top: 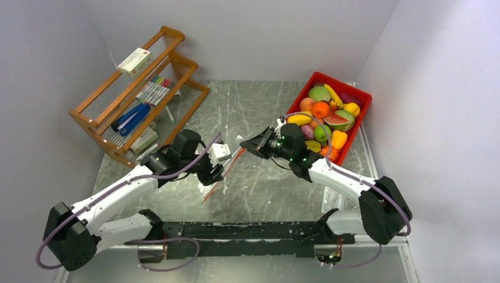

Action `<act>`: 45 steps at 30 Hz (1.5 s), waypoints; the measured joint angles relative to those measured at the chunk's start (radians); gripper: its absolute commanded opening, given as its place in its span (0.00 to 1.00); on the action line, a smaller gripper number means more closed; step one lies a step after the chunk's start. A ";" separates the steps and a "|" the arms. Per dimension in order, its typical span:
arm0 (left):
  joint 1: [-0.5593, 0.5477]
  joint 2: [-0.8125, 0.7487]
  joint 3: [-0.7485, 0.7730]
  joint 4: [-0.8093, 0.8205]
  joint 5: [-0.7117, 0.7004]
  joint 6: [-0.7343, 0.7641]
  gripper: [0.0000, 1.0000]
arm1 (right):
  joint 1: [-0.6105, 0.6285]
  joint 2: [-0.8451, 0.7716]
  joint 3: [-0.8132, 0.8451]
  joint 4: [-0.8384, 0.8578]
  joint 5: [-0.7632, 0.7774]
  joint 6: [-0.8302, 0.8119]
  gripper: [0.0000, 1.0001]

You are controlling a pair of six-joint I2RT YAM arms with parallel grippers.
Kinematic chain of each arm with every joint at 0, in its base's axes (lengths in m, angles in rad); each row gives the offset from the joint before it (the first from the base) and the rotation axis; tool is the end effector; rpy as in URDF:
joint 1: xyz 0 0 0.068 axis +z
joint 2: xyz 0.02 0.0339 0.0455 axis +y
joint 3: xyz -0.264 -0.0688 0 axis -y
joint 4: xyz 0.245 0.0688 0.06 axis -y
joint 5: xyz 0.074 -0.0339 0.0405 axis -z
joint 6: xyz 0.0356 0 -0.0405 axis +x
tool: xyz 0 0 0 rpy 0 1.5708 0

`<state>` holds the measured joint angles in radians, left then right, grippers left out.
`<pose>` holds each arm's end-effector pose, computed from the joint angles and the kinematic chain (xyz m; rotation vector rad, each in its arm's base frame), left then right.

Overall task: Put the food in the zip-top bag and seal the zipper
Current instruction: Open the zipper of the food storage bag.

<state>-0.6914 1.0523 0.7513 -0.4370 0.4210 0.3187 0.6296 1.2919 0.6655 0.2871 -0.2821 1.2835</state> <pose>0.1600 -0.1513 0.2558 1.3104 1.9185 -0.6752 0.2229 0.1746 0.2363 0.5011 2.1710 1.4632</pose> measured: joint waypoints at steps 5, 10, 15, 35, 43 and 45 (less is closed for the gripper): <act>-0.003 0.000 -0.011 0.006 -0.008 0.003 0.53 | 0.000 0.000 0.000 0.000 0.000 0.000 0.00; -0.004 -0.017 -0.012 0.009 -0.016 0.003 0.54 | 0.000 0.000 -0.006 0.008 0.000 0.002 0.00; -0.005 -0.037 -0.012 0.029 -0.026 0.005 0.54 | 0.000 0.011 -0.011 0.017 -0.005 0.007 0.00; -0.006 -0.016 -0.046 0.052 -0.054 0.010 0.55 | 0.000 0.013 -0.011 0.023 -0.016 0.014 0.00; -0.006 0.006 -0.048 0.061 -0.092 0.014 0.55 | 0.000 0.014 -0.011 0.029 -0.019 0.020 0.00; -0.006 0.010 -0.048 0.079 -0.092 0.012 0.55 | 0.000 0.016 -0.011 0.036 -0.021 0.024 0.00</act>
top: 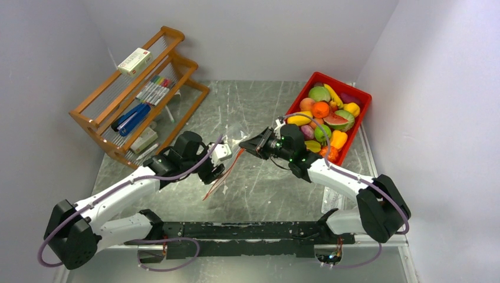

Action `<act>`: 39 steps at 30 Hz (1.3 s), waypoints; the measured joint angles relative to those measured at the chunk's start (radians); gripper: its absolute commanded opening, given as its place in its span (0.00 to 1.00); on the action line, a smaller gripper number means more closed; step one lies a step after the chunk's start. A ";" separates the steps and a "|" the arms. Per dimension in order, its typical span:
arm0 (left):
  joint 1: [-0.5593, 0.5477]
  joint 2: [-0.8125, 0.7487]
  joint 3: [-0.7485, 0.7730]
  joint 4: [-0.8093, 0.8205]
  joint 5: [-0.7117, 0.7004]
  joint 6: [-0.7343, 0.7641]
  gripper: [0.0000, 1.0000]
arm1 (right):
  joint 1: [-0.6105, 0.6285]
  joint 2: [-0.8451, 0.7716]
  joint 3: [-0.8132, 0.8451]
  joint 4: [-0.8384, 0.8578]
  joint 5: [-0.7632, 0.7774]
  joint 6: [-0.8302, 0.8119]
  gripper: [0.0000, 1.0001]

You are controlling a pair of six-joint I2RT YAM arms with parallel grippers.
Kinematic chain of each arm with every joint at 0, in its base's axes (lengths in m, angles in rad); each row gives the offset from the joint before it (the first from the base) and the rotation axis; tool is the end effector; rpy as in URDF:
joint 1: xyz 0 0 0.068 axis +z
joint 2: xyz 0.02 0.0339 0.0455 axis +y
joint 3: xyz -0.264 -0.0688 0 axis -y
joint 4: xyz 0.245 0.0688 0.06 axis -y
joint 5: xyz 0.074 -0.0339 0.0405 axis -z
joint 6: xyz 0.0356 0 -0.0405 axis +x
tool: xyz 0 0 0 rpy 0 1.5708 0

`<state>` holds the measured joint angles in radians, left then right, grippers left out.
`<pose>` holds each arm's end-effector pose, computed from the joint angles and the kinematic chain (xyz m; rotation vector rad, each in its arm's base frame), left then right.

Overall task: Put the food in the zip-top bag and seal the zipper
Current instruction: Open the zipper of the food storage bag.

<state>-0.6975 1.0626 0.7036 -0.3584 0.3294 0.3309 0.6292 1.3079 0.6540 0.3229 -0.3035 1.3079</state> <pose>0.1636 -0.1522 0.2434 1.2822 1.9166 -0.5663 0.2237 0.1760 0.2319 0.5106 2.1747 1.4985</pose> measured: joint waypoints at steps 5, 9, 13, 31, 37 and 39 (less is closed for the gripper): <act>-0.005 0.016 0.000 0.034 0.006 -0.018 0.55 | 0.000 0.004 -0.004 0.016 0.000 0.015 0.00; -0.027 0.024 0.000 0.047 -0.005 -0.039 0.54 | 0.000 0.004 -0.013 0.026 0.000 0.025 0.00; -0.069 0.036 0.000 0.061 -0.042 -0.066 0.53 | 0.000 0.004 -0.028 0.040 0.000 0.039 0.00; -0.221 0.105 -0.042 0.145 -0.293 -0.142 0.10 | 0.000 0.004 -0.060 0.053 0.000 0.055 0.02; -0.228 0.057 -0.045 0.150 -0.365 -0.189 0.07 | 0.000 0.004 -0.055 0.019 0.007 0.018 0.27; -0.229 0.023 -0.042 0.149 -0.400 -0.222 0.07 | 0.000 0.003 -0.048 -0.008 0.013 -0.006 0.35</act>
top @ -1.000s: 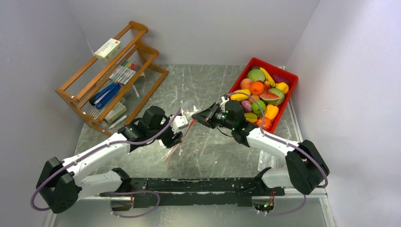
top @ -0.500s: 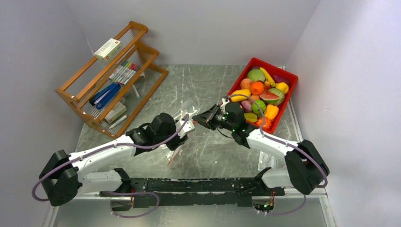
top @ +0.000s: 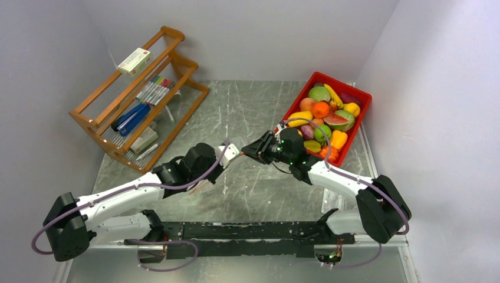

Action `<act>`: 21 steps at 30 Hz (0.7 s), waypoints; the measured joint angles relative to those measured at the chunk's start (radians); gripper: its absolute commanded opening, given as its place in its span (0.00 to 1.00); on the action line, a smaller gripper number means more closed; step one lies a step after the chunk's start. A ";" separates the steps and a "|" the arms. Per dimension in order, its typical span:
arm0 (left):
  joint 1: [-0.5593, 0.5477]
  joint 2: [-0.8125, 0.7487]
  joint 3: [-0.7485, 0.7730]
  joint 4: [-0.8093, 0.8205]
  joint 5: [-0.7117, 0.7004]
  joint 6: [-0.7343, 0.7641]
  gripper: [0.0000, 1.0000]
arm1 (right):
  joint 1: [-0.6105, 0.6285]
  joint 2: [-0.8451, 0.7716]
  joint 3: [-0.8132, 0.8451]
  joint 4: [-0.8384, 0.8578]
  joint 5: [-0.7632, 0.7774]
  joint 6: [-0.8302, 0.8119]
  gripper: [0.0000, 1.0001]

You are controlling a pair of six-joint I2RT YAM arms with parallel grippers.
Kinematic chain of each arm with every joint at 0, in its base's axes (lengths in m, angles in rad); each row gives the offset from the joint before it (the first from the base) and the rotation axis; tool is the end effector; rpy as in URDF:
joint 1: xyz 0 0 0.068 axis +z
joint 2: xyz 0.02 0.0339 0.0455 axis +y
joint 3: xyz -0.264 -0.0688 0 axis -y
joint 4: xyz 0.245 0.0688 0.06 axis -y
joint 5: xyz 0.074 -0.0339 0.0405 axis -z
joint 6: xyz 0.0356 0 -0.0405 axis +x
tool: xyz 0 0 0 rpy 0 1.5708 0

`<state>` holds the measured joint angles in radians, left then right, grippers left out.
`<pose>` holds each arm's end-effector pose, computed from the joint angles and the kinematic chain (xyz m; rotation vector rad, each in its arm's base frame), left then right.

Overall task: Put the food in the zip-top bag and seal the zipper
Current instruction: Open the zipper of the food storage bag.

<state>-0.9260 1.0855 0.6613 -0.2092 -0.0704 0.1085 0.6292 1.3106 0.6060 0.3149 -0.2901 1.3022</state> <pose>0.1421 -0.1848 0.2360 1.0672 1.9561 -0.3764 0.2185 0.1716 0.2146 0.5420 2.2255 1.4462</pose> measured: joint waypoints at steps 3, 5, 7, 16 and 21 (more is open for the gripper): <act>0.000 -0.024 0.044 -0.022 -0.055 -0.062 0.07 | 0.000 -0.025 0.008 -0.053 0.021 -0.047 0.56; -0.001 -0.021 0.102 -0.045 -0.096 -0.100 0.07 | 0.000 -0.056 0.018 -0.090 0.036 -0.084 0.63; -0.001 -0.007 0.183 -0.085 -0.147 -0.143 0.07 | 0.001 -0.092 0.040 -0.130 0.047 -0.124 0.67; -0.001 0.096 0.433 -0.210 -0.393 -0.282 0.07 | 0.100 -0.127 0.142 -0.222 0.124 -0.204 0.75; -0.001 0.093 0.433 -0.230 -0.477 -0.317 0.07 | 0.113 -0.148 0.157 -0.258 0.170 -0.214 0.82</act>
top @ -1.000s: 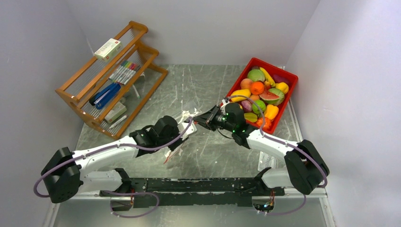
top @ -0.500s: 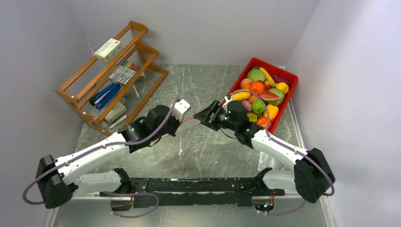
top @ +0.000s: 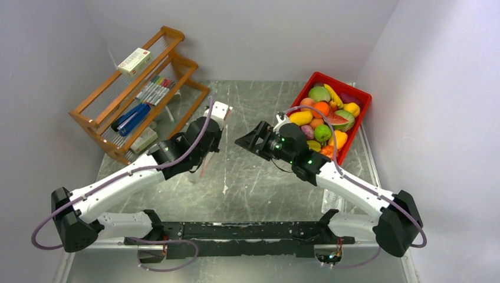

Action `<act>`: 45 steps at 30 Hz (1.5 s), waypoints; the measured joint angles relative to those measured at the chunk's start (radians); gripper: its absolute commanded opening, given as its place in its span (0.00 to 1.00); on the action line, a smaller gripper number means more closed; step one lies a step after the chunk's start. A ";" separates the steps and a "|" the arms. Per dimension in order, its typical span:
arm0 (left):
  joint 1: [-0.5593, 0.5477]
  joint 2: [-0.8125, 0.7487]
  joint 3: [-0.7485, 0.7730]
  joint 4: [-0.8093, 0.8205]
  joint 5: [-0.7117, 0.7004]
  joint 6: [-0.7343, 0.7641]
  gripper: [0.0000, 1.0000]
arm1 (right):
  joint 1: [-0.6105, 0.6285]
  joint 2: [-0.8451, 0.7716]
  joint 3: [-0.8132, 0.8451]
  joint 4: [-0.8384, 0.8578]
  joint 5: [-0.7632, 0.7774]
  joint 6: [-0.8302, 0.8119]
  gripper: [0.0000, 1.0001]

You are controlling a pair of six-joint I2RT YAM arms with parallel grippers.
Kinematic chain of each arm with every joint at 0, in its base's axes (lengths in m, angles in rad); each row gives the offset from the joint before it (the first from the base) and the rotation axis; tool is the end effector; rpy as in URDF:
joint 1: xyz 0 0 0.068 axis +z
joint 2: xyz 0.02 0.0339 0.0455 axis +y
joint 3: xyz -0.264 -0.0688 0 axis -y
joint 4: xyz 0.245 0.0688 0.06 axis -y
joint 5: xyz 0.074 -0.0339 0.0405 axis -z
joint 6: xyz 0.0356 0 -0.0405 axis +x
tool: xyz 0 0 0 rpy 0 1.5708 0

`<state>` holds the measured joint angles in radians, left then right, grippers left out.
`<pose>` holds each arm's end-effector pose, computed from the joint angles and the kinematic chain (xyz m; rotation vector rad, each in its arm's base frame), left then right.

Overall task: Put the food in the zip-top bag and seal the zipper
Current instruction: Open the zipper of the food storage bag.

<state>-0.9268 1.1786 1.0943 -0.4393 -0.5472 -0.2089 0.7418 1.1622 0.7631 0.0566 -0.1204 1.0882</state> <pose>0.1701 -0.1958 0.3444 0.3970 1.9755 -0.1470 0.1941 0.1836 0.2791 0.2809 2.1364 1.2822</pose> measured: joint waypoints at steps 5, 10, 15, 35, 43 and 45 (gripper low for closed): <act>0.000 -0.024 -0.001 -0.023 -0.070 -0.065 0.07 | 0.004 -0.045 0.008 -0.010 0.039 -0.008 0.79; 0.000 -0.074 -0.013 -0.009 -0.087 -0.143 0.07 | 0.066 0.006 0.066 -0.014 0.055 -0.019 0.77; 0.000 -0.082 -0.029 0.015 -0.066 -0.166 0.07 | 0.114 0.093 0.147 -0.013 0.057 -0.031 0.76; 0.005 -0.056 -0.046 0.023 -0.038 -0.182 0.07 | 0.123 0.240 0.318 -0.125 0.135 -0.024 0.66; 0.001 -0.056 -0.046 0.022 -0.050 -0.183 0.07 | 0.124 0.270 0.321 -0.197 0.213 -0.057 0.38; 0.001 -0.056 -0.046 0.022 -0.053 -0.183 0.07 | 0.124 0.277 0.321 -0.200 0.221 -0.065 0.21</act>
<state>-0.9257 1.1221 1.0485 -0.4171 -0.6006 -0.3916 0.8661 1.4395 1.0843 -0.1429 0.1005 1.0229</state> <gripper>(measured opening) 0.071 0.405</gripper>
